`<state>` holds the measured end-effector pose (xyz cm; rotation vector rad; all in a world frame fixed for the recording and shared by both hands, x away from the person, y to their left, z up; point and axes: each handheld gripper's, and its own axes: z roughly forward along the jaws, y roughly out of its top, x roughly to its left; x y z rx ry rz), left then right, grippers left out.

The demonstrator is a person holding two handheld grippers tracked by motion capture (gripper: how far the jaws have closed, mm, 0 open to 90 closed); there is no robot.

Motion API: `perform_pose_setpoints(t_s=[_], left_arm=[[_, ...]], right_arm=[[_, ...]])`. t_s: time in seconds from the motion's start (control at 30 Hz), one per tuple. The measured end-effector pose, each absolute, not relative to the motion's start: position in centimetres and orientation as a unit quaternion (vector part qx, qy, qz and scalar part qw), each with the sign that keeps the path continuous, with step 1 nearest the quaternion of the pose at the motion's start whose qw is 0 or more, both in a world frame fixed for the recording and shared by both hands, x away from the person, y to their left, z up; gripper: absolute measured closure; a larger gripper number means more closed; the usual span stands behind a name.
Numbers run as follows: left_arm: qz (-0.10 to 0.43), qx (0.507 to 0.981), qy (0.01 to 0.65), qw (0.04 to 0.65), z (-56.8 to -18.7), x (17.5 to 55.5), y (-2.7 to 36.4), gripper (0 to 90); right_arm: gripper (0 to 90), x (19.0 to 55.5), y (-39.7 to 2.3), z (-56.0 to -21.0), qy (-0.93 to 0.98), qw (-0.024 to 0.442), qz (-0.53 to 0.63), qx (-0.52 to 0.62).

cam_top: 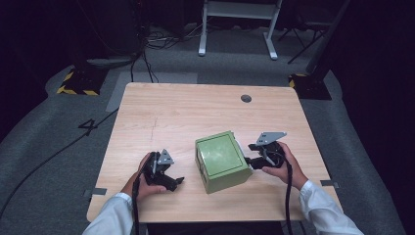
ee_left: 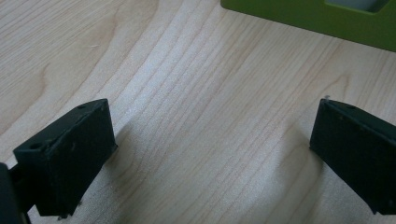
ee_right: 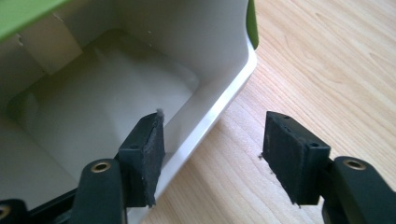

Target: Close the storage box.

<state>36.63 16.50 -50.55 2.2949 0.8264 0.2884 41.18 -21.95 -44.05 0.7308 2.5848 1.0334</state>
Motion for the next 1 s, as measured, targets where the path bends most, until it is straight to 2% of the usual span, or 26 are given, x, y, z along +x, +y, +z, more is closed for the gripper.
perform_pose_setpoints(t_s=[0.3,0.4,1.0], left_arm=[[0.111,0.880,0.317,0.336,-50.5,36.6,16.5,0.1],[0.111,0.880,0.317,0.336,-50.5,36.6,16.5,0.1],[0.112,0.880,0.316,0.336,-50.5,36.6,16.5,0.2]], right_arm=[[30.3,41.0,-22.9,-43.1,0.889,0.147,0.357,0.246],[27.3,41.0,-23.4,-43.0,0.889,0.165,0.345,0.251],[20.5,39.9,-27.2,-42.6,0.883,0.197,0.332,0.266]])
